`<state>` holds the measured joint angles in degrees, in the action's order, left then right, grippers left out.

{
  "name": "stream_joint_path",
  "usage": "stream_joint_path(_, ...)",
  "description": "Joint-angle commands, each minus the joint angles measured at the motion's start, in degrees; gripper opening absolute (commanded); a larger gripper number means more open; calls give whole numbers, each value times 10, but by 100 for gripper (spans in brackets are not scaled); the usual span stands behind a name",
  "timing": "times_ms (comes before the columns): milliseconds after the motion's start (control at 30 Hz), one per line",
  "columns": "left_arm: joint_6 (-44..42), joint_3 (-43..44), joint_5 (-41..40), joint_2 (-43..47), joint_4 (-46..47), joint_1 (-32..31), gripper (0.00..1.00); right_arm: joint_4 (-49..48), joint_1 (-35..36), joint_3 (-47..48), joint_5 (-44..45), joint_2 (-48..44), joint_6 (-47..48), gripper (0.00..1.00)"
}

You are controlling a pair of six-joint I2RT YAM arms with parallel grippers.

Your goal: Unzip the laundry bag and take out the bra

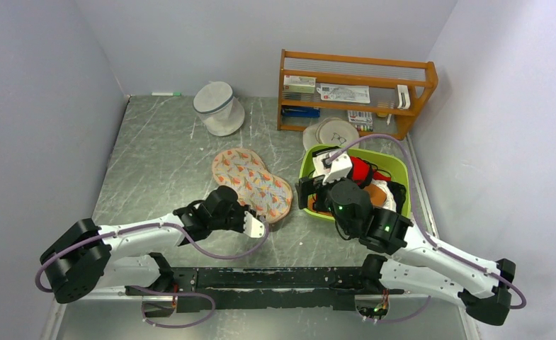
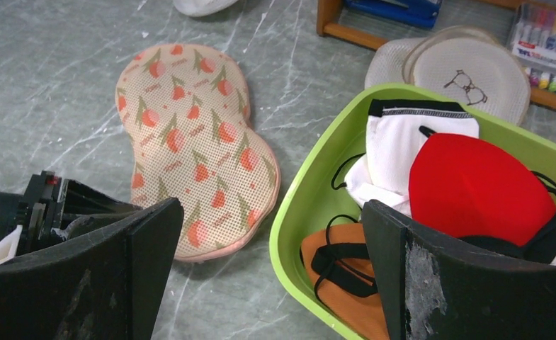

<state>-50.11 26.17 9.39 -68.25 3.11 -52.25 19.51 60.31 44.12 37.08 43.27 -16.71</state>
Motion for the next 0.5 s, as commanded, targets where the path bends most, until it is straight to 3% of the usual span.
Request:
stream_joint_path(0,11,29,6,-2,-12,-3,13,-13,-3,0,-12,13,-23,100)
stream_joint_path(233,35,59,-1,-23,-37,-3,7,-8,-3,2,-29,30,-33,100)
stream_joint_path(467,120,67,-68,-10,12,2,7,-5,-3,-17,-78,60,-82,99)
